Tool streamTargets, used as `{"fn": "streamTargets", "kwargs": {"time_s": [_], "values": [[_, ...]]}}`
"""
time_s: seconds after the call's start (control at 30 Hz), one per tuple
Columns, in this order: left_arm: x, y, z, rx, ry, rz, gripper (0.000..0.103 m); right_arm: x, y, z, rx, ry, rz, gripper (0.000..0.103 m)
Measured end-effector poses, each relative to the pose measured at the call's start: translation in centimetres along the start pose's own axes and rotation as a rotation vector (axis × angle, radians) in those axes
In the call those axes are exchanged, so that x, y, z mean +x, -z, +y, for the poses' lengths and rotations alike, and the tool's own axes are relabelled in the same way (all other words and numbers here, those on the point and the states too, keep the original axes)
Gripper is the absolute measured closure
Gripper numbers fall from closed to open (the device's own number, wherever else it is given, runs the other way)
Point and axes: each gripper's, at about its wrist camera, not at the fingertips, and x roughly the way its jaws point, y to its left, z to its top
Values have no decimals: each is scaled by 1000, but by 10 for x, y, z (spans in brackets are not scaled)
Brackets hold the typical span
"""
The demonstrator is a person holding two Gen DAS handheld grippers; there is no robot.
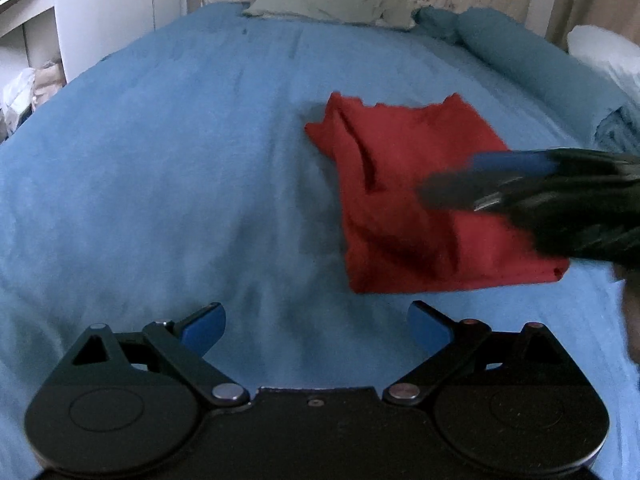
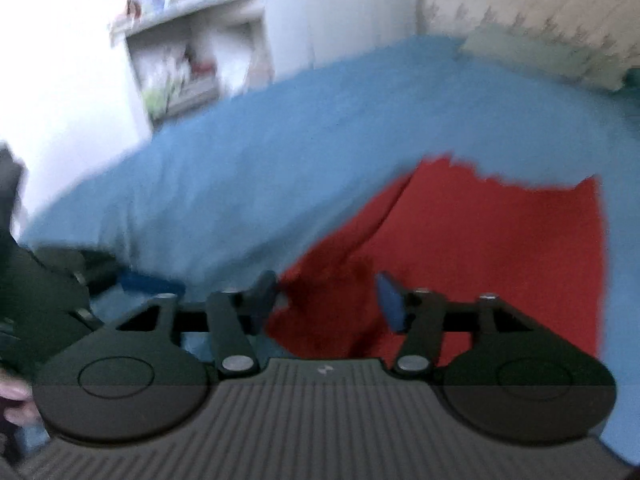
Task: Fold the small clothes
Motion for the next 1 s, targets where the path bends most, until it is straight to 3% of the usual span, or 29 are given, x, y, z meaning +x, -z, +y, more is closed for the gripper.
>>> {"fn": "streamTargets", "kwargs": {"time_s": [0.1,0.23,0.4,0.5,0.6,0.67,0.87,1.0], "values": [[-12,-5,-1,-21,42,-51,3,-38,5,-15,44,92,-76,18],[-19,-16,-11,-27,67,-108,3,-66,38,-38,28,239,-41,18],[0,-35,-27,-10,17,-80,3,-57,74,-67,71,326,63,19],[9,-37,-29,-24,17,-60,3,-46,88,-68,24,339,112,20],[12,-36,-31,-2,4,-52,3,-39,93,-68,13,399,105,22],[14,-37,-31,8,-4,-47,3,-34,94,-78,44,433,103,30],[38,-30,-26,15,-34,43,3,-37,104,-103,129,440,105,30],[26,-31,-20,-4,-15,19,3,-49,96,-102,102,382,113,27]]}}
